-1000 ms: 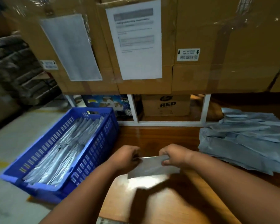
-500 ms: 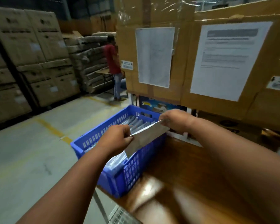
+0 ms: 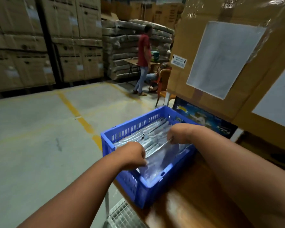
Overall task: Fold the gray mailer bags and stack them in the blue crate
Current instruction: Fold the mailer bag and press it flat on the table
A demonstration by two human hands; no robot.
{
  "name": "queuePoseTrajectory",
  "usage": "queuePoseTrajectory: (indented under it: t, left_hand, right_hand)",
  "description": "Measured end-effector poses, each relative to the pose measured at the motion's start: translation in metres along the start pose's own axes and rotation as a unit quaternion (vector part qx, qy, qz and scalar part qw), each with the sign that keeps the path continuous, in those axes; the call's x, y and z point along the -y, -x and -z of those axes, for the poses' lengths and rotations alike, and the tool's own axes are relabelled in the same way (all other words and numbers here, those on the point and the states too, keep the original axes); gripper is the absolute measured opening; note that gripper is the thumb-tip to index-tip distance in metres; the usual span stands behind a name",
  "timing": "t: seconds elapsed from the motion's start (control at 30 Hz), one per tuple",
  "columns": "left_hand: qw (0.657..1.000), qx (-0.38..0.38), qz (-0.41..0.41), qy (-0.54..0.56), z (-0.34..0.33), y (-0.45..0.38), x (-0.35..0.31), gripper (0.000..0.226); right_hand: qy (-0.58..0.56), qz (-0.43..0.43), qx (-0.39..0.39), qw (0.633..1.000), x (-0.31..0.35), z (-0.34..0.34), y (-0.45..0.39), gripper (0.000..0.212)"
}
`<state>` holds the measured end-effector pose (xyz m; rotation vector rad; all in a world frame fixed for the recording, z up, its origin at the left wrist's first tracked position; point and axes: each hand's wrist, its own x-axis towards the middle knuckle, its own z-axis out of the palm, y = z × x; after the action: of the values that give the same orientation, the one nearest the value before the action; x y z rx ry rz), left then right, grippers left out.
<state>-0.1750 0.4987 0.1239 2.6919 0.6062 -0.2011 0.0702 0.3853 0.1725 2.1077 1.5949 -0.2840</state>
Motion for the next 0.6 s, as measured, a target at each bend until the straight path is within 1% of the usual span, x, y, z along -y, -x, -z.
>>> queuePoseTrajectory:
  t: [0.1, 0.17, 0.23, 0.33, 0.37, 0.43, 0.5, 0.6]
  left_hand:
    - [0.998, 0.051, -0.018, 0.015, 0.0, -0.007, -0.009, 0.015]
    - [0.997, 0.075, -0.018, -0.029, -0.003, -0.015, -0.016, 0.017]
    - [0.991, 0.097, -0.01, -0.096, -0.01, -0.02, -0.023, 0.018]
    - [0.976, 0.147, 0.001, -0.163, -0.02, -0.026, -0.024, 0.012]
    - [0.97, 0.164, 0.007, -0.178, -0.024, -0.028, -0.023, 0.016]
    - [0.963, 0.191, 0.014, -0.191, -0.031, -0.032, -0.026, 0.034]
    - [0.965, 0.192, 0.024, -0.177, -0.036, -0.038, -0.03, 0.048]
    - [0.978, 0.153, 0.007, -0.138, -0.039, -0.046, -0.036, 0.045]
  right_hand:
    - [-0.001, -0.031, 0.065, 0.997, -0.003, 0.002, -0.003, 0.017]
    - [0.02, -0.04, 0.098, 0.994, -0.002, -0.003, -0.006, 0.015]
    - [0.024, -0.046, 0.104, 0.993, 0.001, -0.013, -0.011, 0.013]
    - [0.021, -0.034, 0.134, 0.99, 0.018, -0.03, -0.02, 0.014]
    - [0.023, -0.03, 0.145, 0.989, 0.025, -0.035, -0.024, 0.013]
    - [0.006, -0.035, 0.155, 0.987, 0.033, -0.043, -0.033, 0.011]
    - [-0.005, -0.033, 0.162, 0.986, 0.038, -0.044, -0.04, 0.009]
    - [0.014, -0.02, 0.173, 0.985, 0.044, -0.042, -0.045, 0.011]
